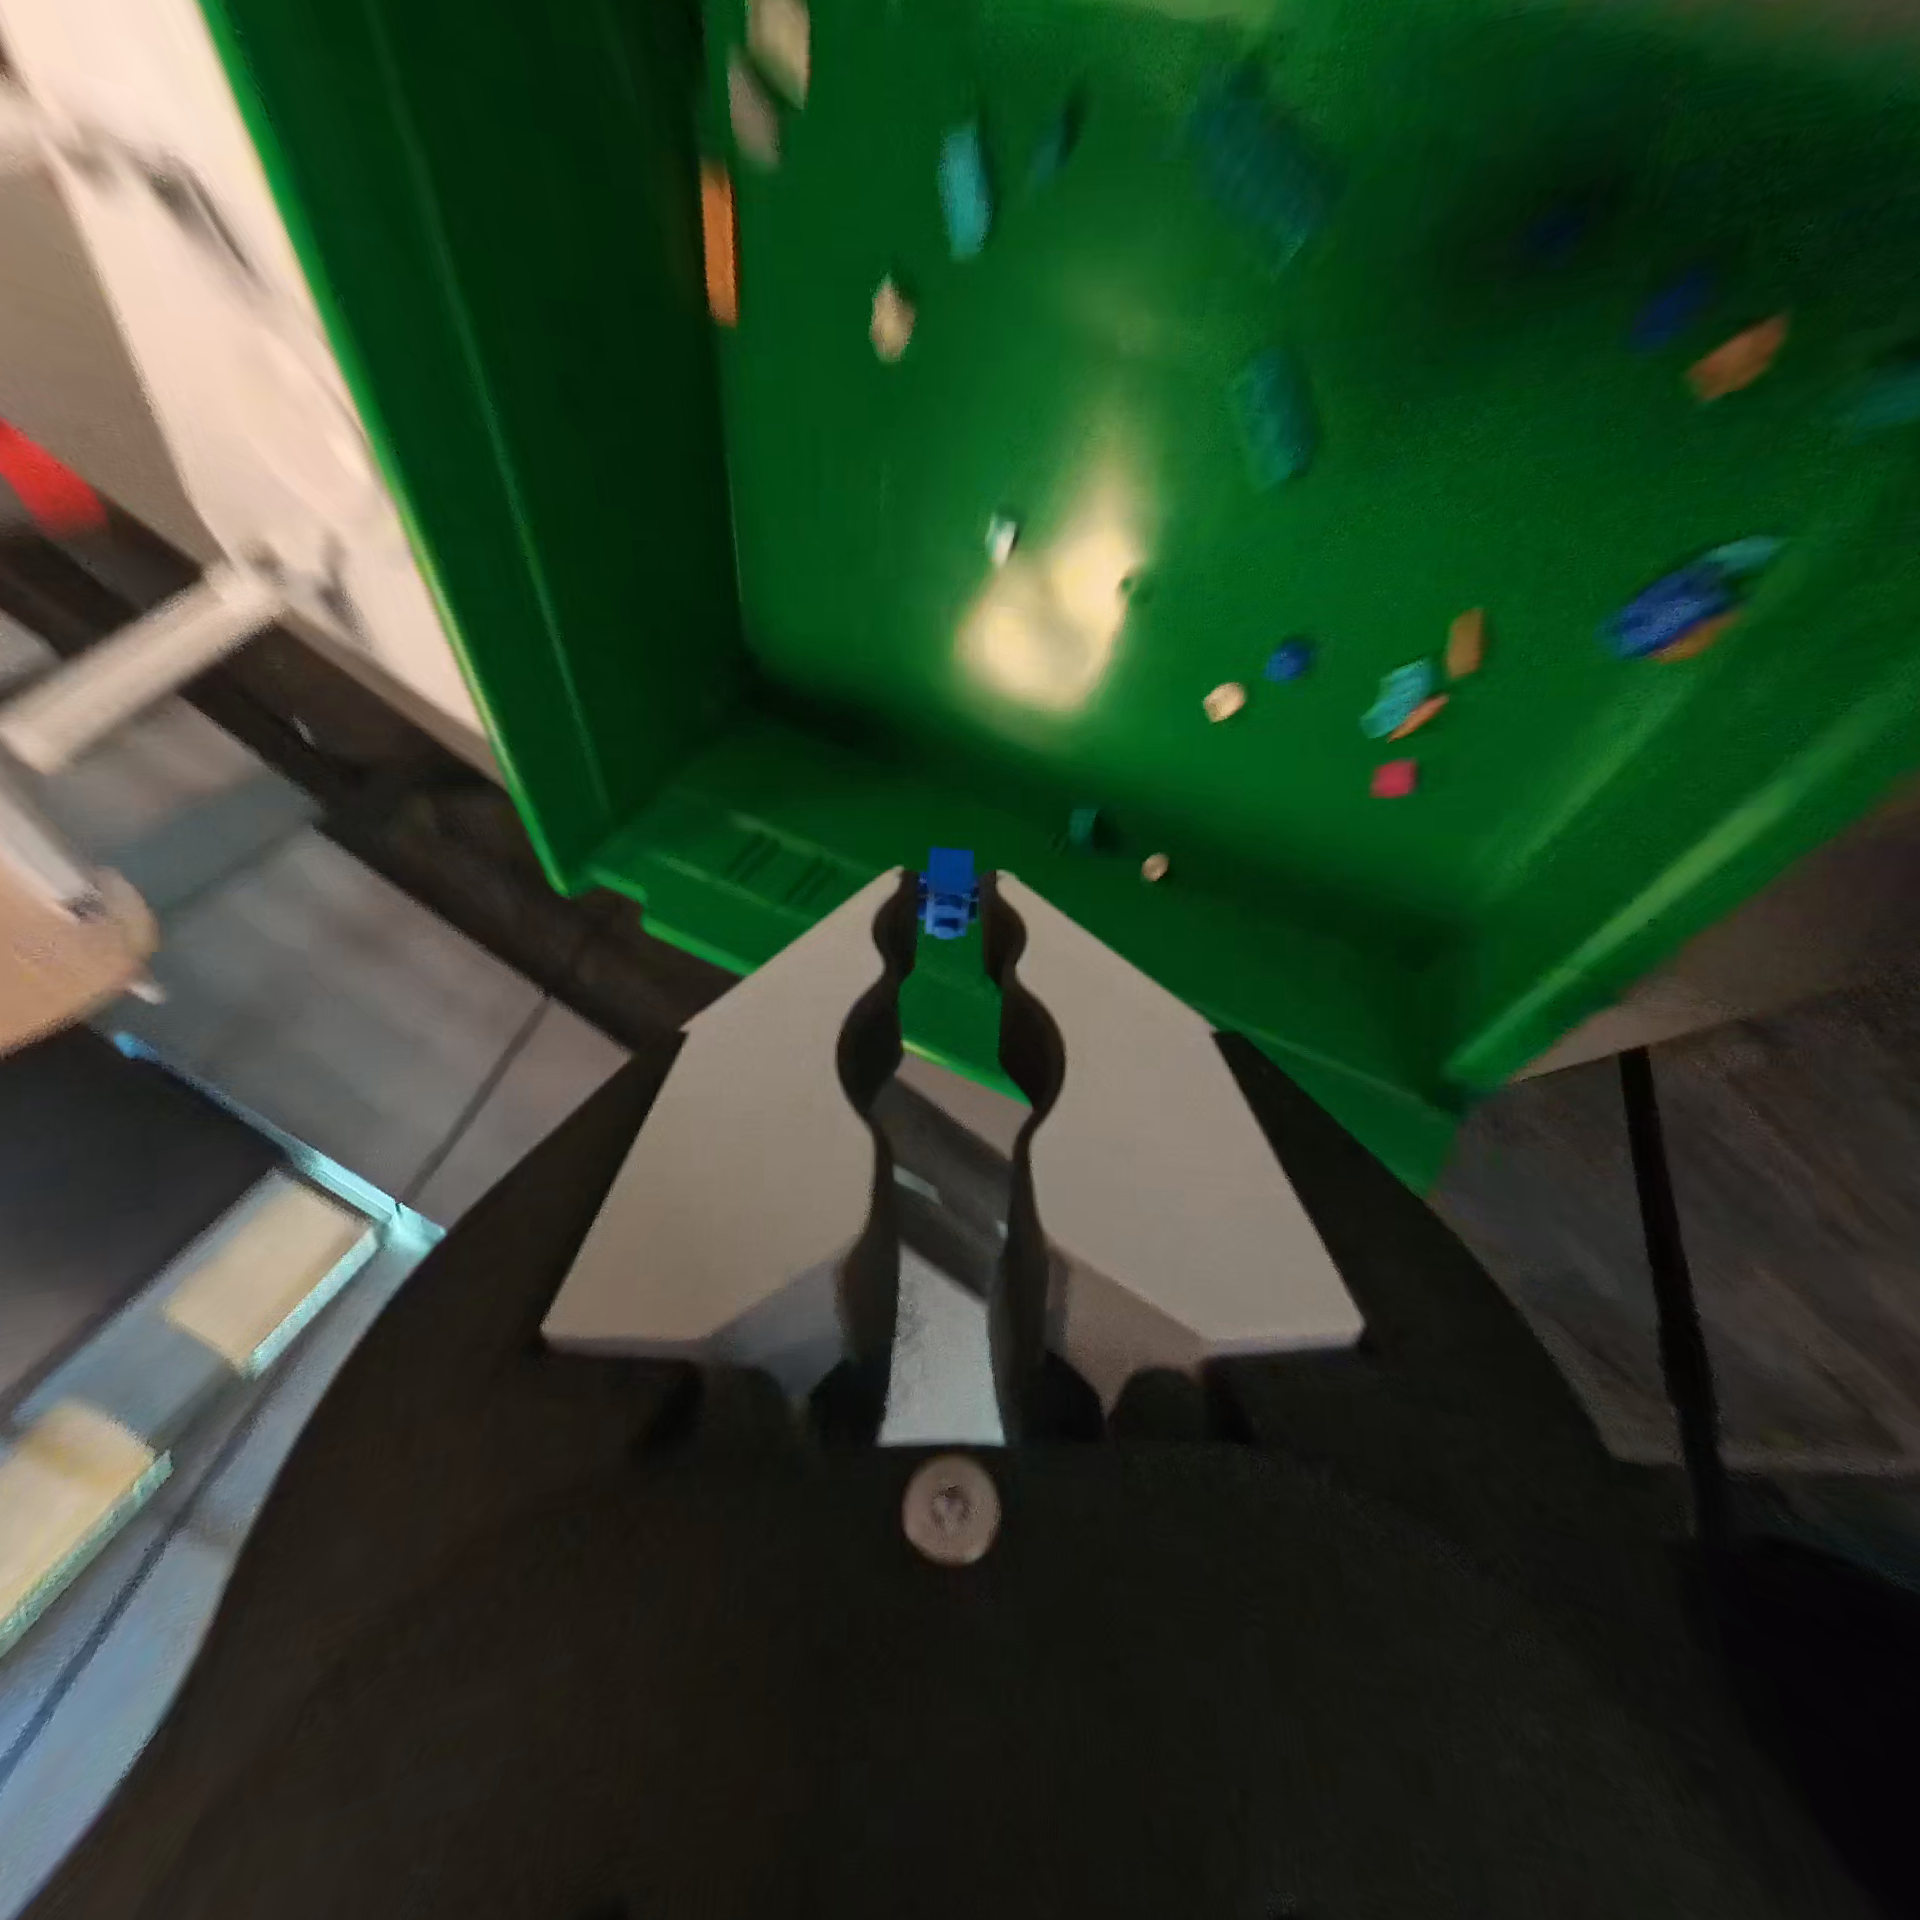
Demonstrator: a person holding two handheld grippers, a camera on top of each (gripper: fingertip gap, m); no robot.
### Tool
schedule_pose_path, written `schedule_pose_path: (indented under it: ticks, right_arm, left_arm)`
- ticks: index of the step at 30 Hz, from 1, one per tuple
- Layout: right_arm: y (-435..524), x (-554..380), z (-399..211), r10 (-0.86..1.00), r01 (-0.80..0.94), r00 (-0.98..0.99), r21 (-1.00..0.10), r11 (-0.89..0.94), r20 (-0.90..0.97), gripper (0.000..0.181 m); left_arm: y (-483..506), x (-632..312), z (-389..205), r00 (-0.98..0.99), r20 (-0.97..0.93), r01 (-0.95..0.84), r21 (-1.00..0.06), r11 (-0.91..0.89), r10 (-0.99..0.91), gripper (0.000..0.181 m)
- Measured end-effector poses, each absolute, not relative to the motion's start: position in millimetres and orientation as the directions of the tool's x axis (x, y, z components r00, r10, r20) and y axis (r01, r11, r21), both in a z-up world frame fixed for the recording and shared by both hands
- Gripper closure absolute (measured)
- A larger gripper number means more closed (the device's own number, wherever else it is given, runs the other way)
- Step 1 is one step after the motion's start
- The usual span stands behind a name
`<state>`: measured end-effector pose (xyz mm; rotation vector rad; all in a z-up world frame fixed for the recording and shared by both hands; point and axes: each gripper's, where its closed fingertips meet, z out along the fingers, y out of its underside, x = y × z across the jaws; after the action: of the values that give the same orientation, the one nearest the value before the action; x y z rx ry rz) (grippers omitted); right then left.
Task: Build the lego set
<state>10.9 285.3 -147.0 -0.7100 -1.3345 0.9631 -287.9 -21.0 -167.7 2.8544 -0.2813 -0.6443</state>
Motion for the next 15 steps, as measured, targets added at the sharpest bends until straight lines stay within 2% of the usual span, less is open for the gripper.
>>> schedule_pose_path:
  ticks: [3, 6, 11, 13, 15]
  right_arm:
    - [286, 12, -143, 0.884, -0.176, -0.011, -0.871, 0.459, 0.468, 0.163]
    - [287, 12, -141, 0.893, -0.192, -0.001, -0.877, 0.441, 0.45, 0.164]
    - [297, 15, -134, 0.892, -0.221, 0.098, -0.864, 0.452, 0.441, 0.165]
    - [307, 24, -120, 0.866, -0.259, 0.226, -0.83, 0.494, 0.445, 0.166]
    - [316, 38, -104, 0.831, -0.291, 0.34, -0.791, 0.538, 0.44, 0.166]
  left_arm:
    - [30, -228, -144, 0.863, -0.355, -0.348, 0.096, -0.933, -0.358, 0.17]
    - [74, -152, -157, 0.826, -0.159, -0.55, -0.016, -0.835, -0.541, 0.17]
    - [147, -66, -191, 0.721, -0.031, -0.685, -0.18, -0.706, -0.692, 0.17]
    - [176, -49, -211, 0.719, -0.043, -0.687, -0.196, -0.699, -0.694, 0.17]
    - [192, -37, -236, 0.707, -0.038, -0.702, -0.154, -0.695, -0.706, 0.17]
